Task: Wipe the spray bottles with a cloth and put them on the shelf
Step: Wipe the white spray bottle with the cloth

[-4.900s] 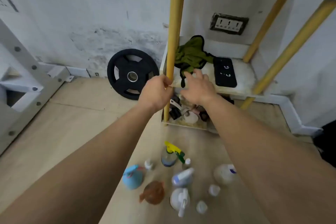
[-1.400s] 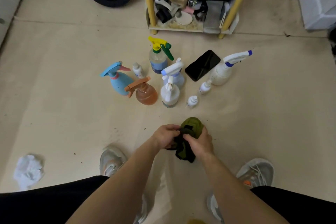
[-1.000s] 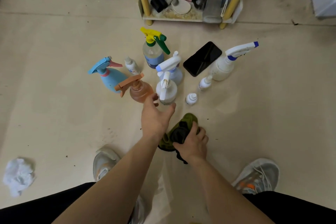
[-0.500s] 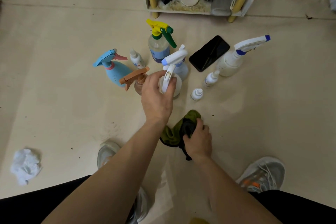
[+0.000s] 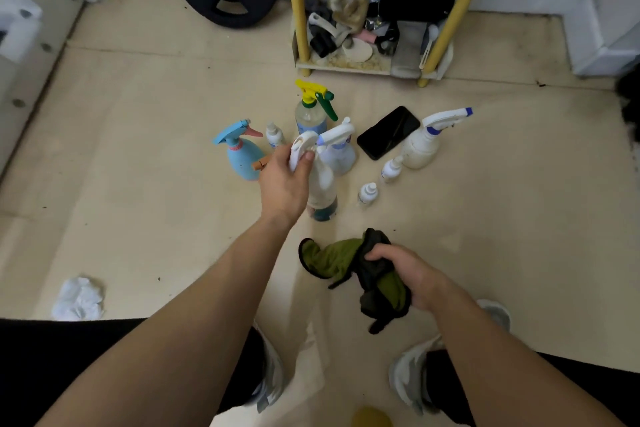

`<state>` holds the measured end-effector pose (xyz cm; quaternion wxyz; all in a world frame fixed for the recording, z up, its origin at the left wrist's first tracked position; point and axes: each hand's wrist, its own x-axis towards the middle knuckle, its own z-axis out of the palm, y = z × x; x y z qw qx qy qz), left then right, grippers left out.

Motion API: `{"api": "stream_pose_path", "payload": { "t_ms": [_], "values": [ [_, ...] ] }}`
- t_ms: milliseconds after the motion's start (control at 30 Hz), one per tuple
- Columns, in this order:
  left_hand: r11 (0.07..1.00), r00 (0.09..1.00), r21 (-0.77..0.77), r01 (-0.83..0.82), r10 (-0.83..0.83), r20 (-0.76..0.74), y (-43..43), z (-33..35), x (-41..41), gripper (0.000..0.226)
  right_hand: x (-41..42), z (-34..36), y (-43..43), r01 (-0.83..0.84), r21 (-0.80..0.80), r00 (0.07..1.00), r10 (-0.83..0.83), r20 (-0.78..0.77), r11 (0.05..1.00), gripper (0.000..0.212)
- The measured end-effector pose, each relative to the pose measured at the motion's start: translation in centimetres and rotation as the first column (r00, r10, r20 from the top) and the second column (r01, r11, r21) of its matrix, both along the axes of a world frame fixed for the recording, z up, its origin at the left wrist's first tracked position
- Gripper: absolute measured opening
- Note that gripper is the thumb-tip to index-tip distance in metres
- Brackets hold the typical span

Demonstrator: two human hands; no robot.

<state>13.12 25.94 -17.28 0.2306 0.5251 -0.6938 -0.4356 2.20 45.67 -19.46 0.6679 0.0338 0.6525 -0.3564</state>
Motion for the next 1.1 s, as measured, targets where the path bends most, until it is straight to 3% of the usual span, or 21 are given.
{"api": "stream_pose_path", "payload": {
  "t_ms": [133,300,500,700,800,933,1100],
  "values": [
    [0.999,0.998,0.029,0.043,-0.042,-0.052,-0.1,6.5,0.8,0.021,-0.8,7.8,0.0,-0.008,-0.054,1.000,0.009,0.014,0.999,0.028],
    [0.986,0.980,-0.060,0.154,-0.160,-0.114,-0.1,14.9,1.8,0.026,-1.5,17.4,0.3,-0.012,-0.205,1.000,0.008,-0.021,0.979,0.040],
    [0.947,0.937,-0.136,0.291,-0.311,-0.160,0.1,22.0,2.7,0.024,-2.4,25.3,0.6,0.111,-0.418,0.983,-0.160,-0.085,0.902,0.052],
    [0.913,0.884,-0.115,0.392,-0.409,-0.226,1.0,22.6,2.5,0.026,-2.2,26.8,-1.9,0.346,-0.604,0.888,-0.459,-0.037,0.718,0.046],
    [0.897,0.858,-0.080,0.434,-0.439,-0.268,1.6,22.0,1.6,0.021,-1.8,26.6,-3.7,0.378,-0.700,0.863,-0.504,0.030,0.605,0.044],
    [0.911,0.842,0.014,0.411,-0.374,-0.389,2.6,21.2,0.3,0.015,-2.0,25.8,-5.5,0.316,-0.803,0.863,-0.505,0.022,0.505,0.041],
    [0.924,0.828,0.059,0.377,-0.308,-0.469,2.2,21.0,-1.1,0.007,-2.5,24.9,-7.1,0.079,-0.861,0.800,-0.548,-0.245,0.502,0.044]
  ]
}}
